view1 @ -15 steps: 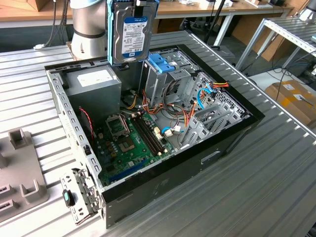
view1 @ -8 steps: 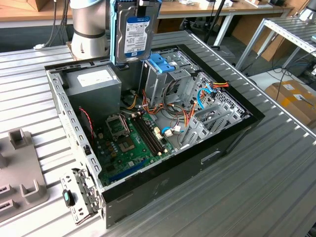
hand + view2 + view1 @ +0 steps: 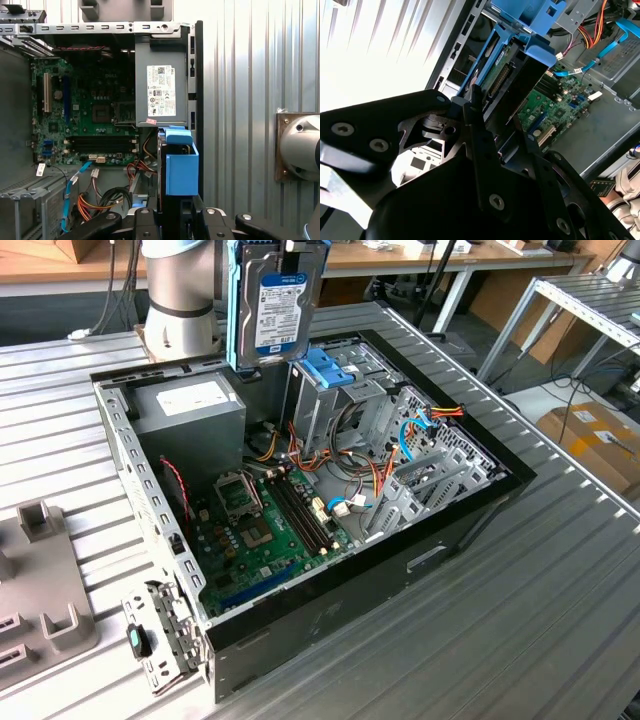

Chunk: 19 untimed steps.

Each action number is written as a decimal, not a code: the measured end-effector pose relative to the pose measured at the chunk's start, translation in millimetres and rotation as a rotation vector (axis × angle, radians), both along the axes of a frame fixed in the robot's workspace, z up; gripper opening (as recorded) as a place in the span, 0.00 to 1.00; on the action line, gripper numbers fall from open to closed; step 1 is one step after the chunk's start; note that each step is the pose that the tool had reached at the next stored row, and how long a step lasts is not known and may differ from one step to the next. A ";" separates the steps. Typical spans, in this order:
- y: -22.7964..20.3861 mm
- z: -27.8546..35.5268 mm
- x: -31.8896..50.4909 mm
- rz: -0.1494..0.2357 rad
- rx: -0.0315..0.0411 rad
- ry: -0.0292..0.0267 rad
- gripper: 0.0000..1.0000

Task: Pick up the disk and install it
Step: 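Pick up the disk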

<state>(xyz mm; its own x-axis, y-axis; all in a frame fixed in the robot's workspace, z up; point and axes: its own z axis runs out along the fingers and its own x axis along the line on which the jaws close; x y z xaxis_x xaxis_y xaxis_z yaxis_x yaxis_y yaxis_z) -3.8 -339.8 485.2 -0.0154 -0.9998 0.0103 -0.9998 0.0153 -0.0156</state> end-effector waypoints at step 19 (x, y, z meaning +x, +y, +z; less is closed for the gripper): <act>0.1 -0.1 9.5 0.000 -0.0001 0.0000 0.35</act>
